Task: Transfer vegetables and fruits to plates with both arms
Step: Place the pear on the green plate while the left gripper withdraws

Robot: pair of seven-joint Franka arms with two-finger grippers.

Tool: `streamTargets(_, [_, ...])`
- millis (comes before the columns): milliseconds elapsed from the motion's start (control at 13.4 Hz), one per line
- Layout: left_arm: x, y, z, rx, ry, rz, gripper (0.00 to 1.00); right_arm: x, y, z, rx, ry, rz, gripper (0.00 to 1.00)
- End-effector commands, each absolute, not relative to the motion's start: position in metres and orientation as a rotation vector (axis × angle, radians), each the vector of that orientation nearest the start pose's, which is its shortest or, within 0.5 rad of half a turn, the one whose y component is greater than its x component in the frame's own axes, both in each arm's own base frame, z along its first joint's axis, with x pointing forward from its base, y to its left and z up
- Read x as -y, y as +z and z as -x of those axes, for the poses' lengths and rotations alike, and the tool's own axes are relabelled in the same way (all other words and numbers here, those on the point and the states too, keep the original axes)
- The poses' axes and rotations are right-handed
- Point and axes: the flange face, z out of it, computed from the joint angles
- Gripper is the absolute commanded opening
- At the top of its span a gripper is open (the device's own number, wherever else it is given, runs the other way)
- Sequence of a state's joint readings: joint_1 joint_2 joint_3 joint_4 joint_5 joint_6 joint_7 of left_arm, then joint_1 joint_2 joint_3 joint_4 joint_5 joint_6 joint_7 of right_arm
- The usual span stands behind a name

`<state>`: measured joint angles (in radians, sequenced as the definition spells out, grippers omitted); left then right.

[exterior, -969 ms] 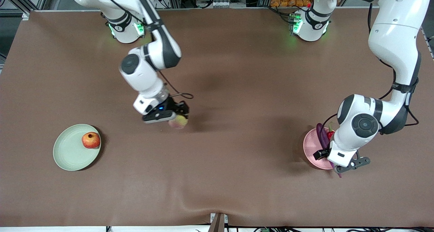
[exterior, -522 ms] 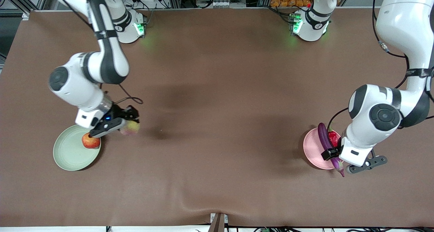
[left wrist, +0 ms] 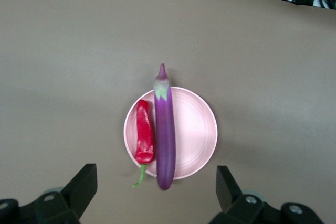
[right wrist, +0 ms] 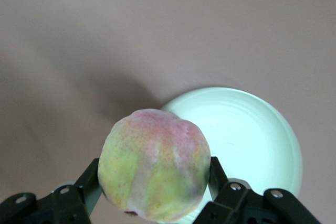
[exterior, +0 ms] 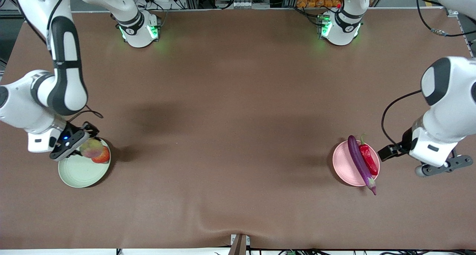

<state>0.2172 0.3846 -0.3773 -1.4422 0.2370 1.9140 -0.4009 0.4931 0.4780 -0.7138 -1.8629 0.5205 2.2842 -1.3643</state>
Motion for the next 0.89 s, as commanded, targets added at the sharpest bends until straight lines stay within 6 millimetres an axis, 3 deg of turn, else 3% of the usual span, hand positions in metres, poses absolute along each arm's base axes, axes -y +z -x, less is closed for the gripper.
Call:
streamTargets(0, [0.033,0.537,-0.662,0.267,-0.244,3.064,1.0,0.14,0.3,-0.665,1.698,-0.233,2.694,0.0])
streamTargets(75, [0.033,0.547,-0.655,0.228,-0.228,3.058,1.0,0.156,0.292,-0.666,1.716,-0.243,2.658,0.01])
streamTargets(149, [0.033,0.557,-0.647,0.239,-0.206,3.059,1.0,0.172,0.275,-0.664,1.716,-0.238,2.63,0.14])
streamTargets(298, [0.021,0.579,-0.631,0.295,-0.162,3.095,1.0,0.182,0.257,-0.657,1.67,-0.251,2.571,1.0])
streamTargets(447, [0.017,0.6,-0.614,0.291,-0.138,3.096,1.0,0.171,0.266,-0.664,1.619,-0.24,2.517,1.0])
streamTargets(671, [0.007,0.615,-0.593,0.273,-0.088,3.086,1.0,0.158,0.287,-0.668,1.425,-0.175,2.548,1.0])
streamTargets(820, [0.019,0.63,-0.581,0.23,-0.084,3.081,1.0,0.156,0.307,-0.669,1.24,-0.116,2.581,1.0])
